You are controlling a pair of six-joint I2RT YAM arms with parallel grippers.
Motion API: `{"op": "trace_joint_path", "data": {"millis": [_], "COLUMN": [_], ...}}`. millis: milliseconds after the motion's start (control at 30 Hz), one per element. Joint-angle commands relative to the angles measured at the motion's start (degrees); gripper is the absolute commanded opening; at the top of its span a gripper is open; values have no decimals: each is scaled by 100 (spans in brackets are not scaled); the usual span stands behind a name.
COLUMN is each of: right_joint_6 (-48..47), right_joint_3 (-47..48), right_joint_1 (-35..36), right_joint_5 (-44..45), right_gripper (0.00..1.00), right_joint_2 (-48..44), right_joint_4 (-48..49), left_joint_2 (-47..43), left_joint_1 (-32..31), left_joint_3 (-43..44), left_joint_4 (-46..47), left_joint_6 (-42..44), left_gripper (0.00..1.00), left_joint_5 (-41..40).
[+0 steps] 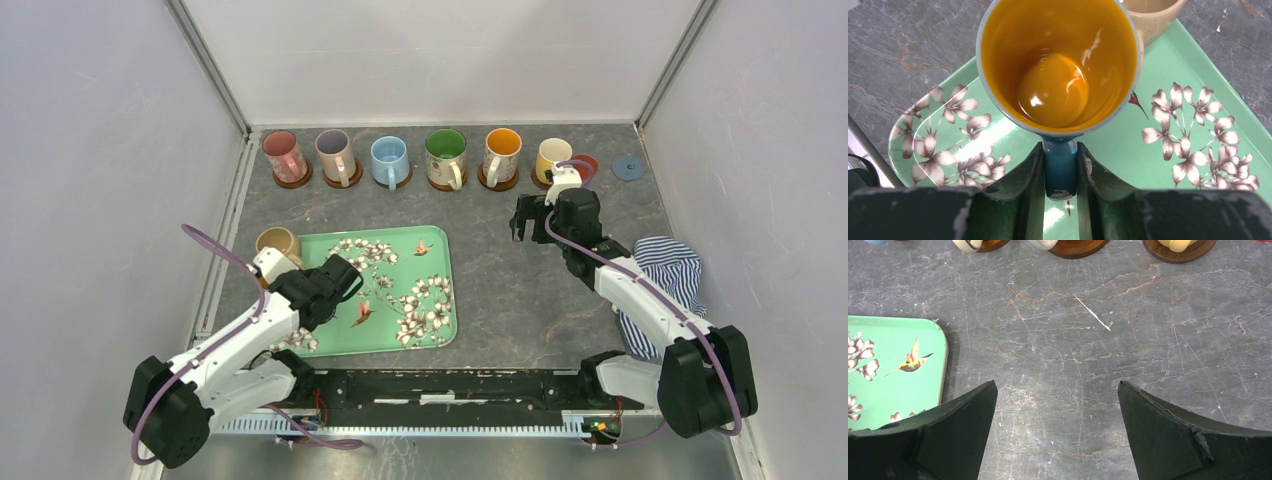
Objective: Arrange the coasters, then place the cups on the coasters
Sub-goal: Move the cup to the tray.
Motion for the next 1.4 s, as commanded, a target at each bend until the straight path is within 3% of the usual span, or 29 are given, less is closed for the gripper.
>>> {"op": "trace_joint_path", "data": {"millis": [0, 333, 733, 1000, 1367], "right_joint_6": [38, 47, 24, 11, 15], "right_joint_3": [-13, -39, 5, 49, 86], "right_joint_1": [33, 42, 96, 159, 376], "right_joint_5": [5, -28, 37, 78, 159], "right_gripper": [98, 98, 98, 98, 98], "right_joint_2": [-123, -133, -211, -335, -457], "right_joint_4": [209, 213, 60, -88, -284], "left_joint_2": [-145, -269, 728, 1243, 1892], "left_joint_1": [1, -220, -1359, -1454, -1459], "left_joint_3": [102, -38, 644, 1002, 1594], "left_joint_4": [428, 1090, 1812, 2815, 3337], "left_joint_6": [301, 484, 411, 950, 1364], "left_gripper": [2, 2, 2, 2, 2], "left_joint_5": [552, 1794, 1914, 2315, 2956]}}
